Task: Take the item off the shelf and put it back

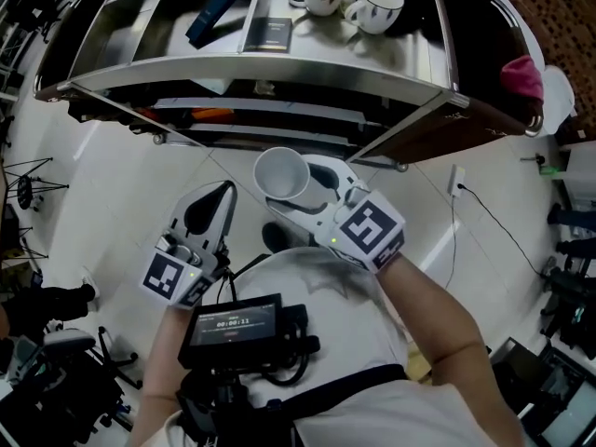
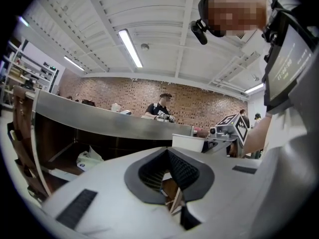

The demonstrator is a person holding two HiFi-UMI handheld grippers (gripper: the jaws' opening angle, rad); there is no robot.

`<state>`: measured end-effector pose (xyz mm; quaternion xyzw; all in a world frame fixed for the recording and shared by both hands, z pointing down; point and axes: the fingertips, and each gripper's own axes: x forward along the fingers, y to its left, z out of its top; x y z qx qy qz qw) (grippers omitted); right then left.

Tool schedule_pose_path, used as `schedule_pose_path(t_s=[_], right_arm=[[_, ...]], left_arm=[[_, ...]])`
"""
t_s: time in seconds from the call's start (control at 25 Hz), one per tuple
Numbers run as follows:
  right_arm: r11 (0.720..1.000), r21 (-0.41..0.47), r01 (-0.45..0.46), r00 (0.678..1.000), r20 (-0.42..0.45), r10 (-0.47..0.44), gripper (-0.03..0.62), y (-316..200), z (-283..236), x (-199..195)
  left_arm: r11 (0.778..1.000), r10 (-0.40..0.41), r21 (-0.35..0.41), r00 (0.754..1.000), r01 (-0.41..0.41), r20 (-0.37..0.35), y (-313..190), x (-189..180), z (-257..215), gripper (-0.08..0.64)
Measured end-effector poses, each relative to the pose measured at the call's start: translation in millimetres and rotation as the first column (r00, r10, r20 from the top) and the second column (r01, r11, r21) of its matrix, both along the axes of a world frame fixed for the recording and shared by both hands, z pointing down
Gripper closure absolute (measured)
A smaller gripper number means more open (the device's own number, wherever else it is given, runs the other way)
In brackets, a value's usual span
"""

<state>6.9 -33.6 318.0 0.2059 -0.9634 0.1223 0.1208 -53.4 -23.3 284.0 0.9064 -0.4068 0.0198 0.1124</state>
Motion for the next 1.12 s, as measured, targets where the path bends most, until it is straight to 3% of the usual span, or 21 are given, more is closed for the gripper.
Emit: schedule_pose_path(t_s=[0.2,0.76,1.12], right_arm=[[0.999,-0.049,-0.021,0.998,0.064,0.024,0.307,-17,26,4],[0.995,-0.096,-0.037,0.999,0.009,0.038,0.305,-88,100,-2],[0.99,-0.09,-0.11,0.989,-0.111,0.1,0.305,-144,151,5]], left_arm=[[0.999,-0.01,-0.034,1.0,0.01,0.003,-2,3,19,0.568],[0.988,-0.08,-0.131,0.997,0.079,-0.005,-15,-6,69,0.568],[0.974,-0.129,-0.192,0.991,0.118,-0.043,-11,-5,93,0.568]])
